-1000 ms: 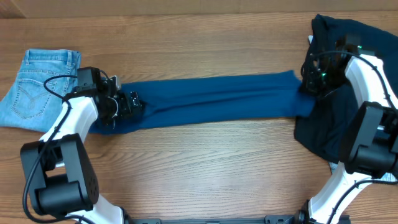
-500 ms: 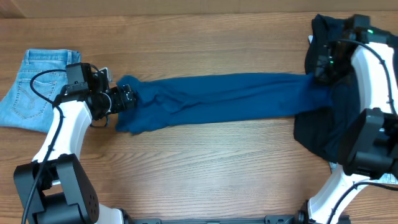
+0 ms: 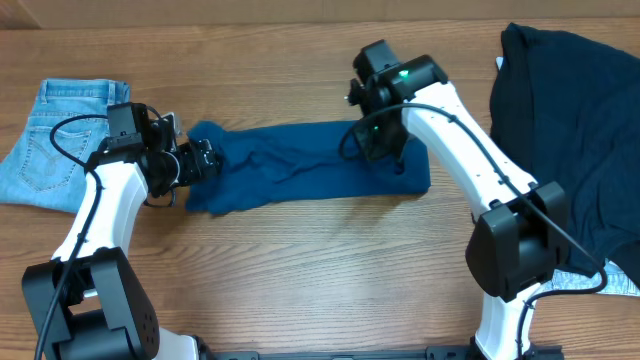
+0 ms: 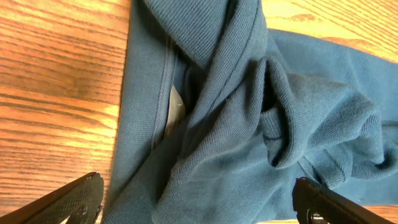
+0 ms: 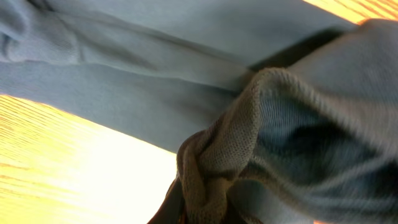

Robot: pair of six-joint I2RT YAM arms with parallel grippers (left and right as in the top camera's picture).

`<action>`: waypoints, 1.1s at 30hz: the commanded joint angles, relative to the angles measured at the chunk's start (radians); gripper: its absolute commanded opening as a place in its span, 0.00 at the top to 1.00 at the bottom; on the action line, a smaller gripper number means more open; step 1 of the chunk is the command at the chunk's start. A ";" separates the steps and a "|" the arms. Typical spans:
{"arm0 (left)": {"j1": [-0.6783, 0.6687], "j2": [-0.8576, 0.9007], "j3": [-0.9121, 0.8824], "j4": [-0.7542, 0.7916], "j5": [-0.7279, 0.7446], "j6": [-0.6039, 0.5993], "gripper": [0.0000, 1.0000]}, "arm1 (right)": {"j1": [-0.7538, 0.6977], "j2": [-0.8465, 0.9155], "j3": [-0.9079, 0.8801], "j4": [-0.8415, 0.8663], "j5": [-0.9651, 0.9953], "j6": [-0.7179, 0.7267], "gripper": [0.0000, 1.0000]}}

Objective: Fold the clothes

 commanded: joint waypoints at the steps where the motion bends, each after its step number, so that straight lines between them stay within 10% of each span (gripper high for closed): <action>1: 0.005 -0.017 0.019 -0.010 -0.010 0.005 0.00 | -0.003 0.059 0.025 0.036 0.006 0.001 0.94; 19: 0.005 -0.017 0.019 -0.009 -0.013 0.005 0.00 | -0.003 0.076 0.025 0.072 -0.246 -0.267 0.73; 33: 0.005 -0.017 0.019 -0.010 -0.013 0.012 0.01 | -0.043 0.074 0.018 0.057 -0.147 -0.153 0.77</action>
